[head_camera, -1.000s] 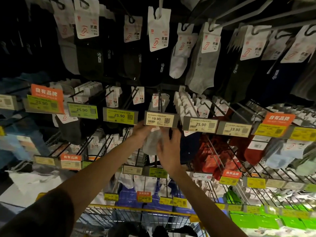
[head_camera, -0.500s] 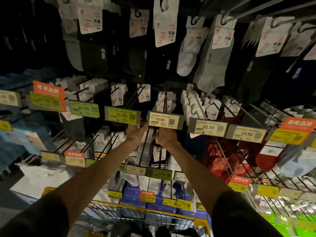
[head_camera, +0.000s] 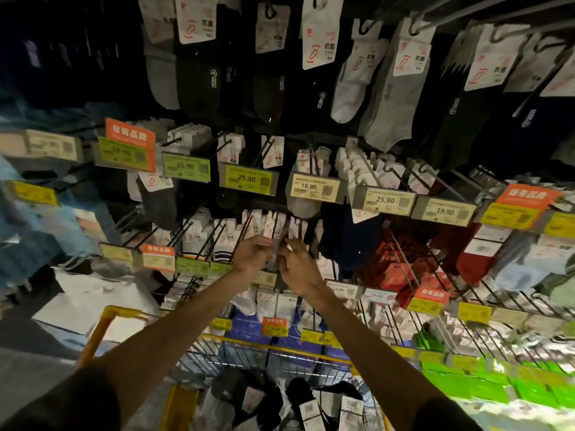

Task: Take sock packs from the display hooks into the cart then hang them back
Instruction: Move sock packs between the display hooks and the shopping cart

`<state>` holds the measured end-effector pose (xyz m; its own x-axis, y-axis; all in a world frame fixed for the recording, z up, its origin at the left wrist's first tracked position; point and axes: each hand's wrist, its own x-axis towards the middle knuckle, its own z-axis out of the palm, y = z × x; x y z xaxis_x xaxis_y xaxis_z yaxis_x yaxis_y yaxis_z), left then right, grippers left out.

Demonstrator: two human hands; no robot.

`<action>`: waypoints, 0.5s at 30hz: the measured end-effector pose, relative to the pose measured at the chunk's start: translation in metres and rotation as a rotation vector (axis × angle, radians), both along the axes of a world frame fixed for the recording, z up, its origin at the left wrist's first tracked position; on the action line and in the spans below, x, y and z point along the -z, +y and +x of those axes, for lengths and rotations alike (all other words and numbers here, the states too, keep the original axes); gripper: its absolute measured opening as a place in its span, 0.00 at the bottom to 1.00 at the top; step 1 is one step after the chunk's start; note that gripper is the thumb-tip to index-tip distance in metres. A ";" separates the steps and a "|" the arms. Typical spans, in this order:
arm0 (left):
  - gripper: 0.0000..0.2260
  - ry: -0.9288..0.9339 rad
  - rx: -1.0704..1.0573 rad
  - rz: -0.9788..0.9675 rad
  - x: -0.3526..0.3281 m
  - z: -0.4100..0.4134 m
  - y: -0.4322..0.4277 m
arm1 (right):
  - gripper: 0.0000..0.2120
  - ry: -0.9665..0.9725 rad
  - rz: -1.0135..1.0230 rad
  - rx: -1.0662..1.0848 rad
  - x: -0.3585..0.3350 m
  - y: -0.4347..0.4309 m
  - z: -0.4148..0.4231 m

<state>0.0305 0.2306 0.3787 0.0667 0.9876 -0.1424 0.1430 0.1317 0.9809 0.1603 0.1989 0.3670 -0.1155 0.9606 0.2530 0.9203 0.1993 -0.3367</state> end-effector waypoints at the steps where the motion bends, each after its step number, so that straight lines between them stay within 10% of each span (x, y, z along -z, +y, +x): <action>1: 0.07 -0.018 0.011 -0.031 0.002 -0.003 -0.010 | 0.14 0.001 -0.006 0.003 0.004 -0.008 0.001; 15: 0.09 0.034 0.243 -0.233 0.105 -0.036 -0.156 | 0.12 0.116 -0.320 0.155 0.099 -0.179 -0.035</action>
<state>-0.0055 0.0743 0.2733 0.2875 0.8841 -0.3684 0.2295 0.3099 0.9227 0.1251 0.0197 0.2678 0.0495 0.9969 -0.0604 0.8834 -0.0719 -0.4630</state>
